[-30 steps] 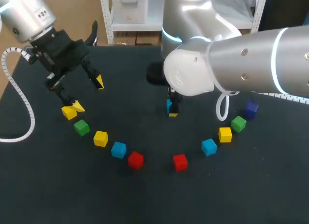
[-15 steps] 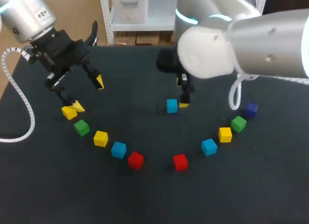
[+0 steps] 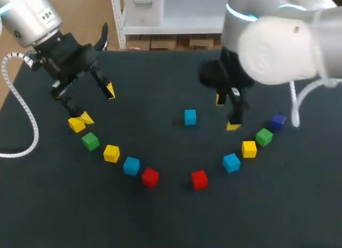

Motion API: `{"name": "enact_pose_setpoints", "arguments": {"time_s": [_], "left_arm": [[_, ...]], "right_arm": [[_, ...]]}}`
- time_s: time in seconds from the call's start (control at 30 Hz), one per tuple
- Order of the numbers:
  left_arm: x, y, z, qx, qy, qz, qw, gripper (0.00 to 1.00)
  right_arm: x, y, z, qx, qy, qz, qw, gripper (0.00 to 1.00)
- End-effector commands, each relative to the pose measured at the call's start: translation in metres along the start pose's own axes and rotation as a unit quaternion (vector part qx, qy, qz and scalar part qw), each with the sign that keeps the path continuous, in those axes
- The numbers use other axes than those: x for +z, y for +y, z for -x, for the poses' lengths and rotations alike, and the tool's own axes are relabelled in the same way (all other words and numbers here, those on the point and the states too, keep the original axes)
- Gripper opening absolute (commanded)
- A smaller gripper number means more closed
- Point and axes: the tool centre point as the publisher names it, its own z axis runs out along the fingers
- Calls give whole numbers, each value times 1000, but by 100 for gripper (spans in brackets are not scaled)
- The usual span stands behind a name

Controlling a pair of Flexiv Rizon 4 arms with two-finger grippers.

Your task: Place the blue cubes, place green cubes on the blue cubes, place the yellow cubes on the green cubes, then place the red cubes on the yellow cubes, and place purple cube on the red cubes.

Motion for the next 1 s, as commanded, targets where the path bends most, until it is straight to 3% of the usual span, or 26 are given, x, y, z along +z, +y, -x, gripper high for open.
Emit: {"name": "enact_pose_setpoints", "arguments": {"time_s": [0.03,0.27,0.5,1.0], "left_arm": [[0,0,0,1,0,0,1000,100],[0,0,0,1,0,0,1000,100],[0,0,0,1,0,0,1000,100],[0,0,0,1,0,0,1000,100]], "right_arm": [[0,46,-7,-18,-8,-22,1000,100],[9,79,-11,-32,-5,-6,999,100],[29,97,-11,-53,13,0,999,100],[62,82,-11,-64,14,-4,998,100]]}}
